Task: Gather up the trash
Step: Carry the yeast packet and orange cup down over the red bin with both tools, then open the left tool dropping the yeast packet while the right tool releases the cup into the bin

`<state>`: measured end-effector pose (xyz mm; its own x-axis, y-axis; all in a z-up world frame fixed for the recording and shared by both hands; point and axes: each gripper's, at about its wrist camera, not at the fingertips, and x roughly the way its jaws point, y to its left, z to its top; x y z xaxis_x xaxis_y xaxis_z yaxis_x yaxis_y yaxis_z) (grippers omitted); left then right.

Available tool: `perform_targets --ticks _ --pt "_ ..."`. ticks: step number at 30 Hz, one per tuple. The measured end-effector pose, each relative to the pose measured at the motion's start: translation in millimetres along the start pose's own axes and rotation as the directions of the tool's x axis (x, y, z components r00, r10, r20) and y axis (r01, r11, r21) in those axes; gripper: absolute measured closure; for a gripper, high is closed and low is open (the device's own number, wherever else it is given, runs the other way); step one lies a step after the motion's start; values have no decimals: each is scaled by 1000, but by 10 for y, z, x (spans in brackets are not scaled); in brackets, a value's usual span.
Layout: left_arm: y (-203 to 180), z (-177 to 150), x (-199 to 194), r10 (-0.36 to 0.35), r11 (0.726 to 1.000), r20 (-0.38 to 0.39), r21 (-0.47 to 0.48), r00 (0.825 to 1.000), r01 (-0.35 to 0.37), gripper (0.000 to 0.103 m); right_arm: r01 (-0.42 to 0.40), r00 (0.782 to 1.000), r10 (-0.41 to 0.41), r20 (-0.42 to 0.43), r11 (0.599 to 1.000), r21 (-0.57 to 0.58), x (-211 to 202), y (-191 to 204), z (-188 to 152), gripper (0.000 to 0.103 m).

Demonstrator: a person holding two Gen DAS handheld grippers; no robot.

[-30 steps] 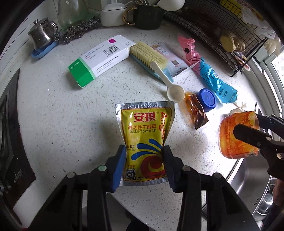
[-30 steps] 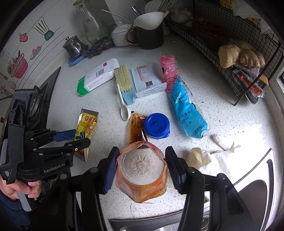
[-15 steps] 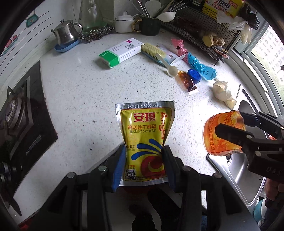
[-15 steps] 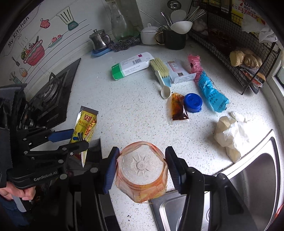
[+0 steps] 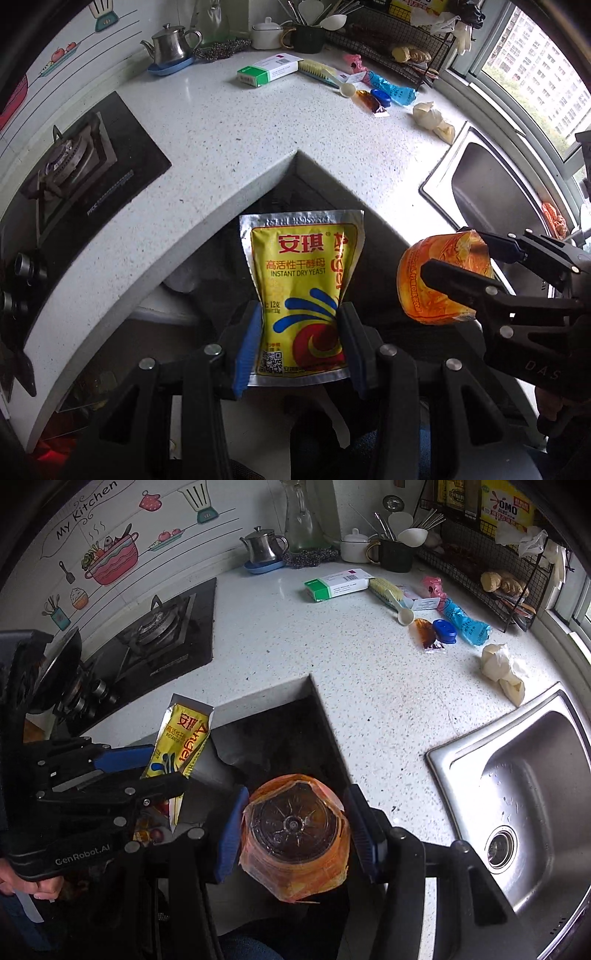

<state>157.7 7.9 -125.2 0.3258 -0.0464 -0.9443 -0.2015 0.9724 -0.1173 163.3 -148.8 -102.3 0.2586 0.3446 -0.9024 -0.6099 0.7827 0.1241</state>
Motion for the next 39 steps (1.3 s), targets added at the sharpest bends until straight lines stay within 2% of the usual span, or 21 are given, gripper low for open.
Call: perform_targets --ticks 7,10,14,22,28,31,34,39 --pt "147 -558 250 -13 1000 -64 -21 998 12 63 9 999 -8 -47 1000 28 233 242 -445 53" --pt "183 -734 464 2 1000 -76 -8 997 -3 63 48 997 -46 -68 998 32 447 300 -581 53" --pt "238 -895 850 -54 998 -106 -28 993 51 63 69 993 -66 -100 997 33 787 325 -745 53" --pt "339 -1140 1869 -51 999 -152 -9 987 50 62 124 984 -110 -139 988 93 1613 58 -1021 53" --pt "393 -1270 2728 -81 997 -165 -26 983 78 62 165 977 -145 -158 978 123 2303 -155 -1211 53" --pt "396 -1299 3131 -90 996 -182 -11 979 90 62 185 973 -160 -165 971 150 2630 -252 -1310 53" --pt "411 -1328 3512 -73 997 -197 -12 978 72 61 206 967 -179 -179 967 147 2945 -346 -1401 53" --pt "433 -1361 4035 -97 995 -205 -6 974 97 61 245 955 -211 -210 957 154 3316 -565 -1602 53"
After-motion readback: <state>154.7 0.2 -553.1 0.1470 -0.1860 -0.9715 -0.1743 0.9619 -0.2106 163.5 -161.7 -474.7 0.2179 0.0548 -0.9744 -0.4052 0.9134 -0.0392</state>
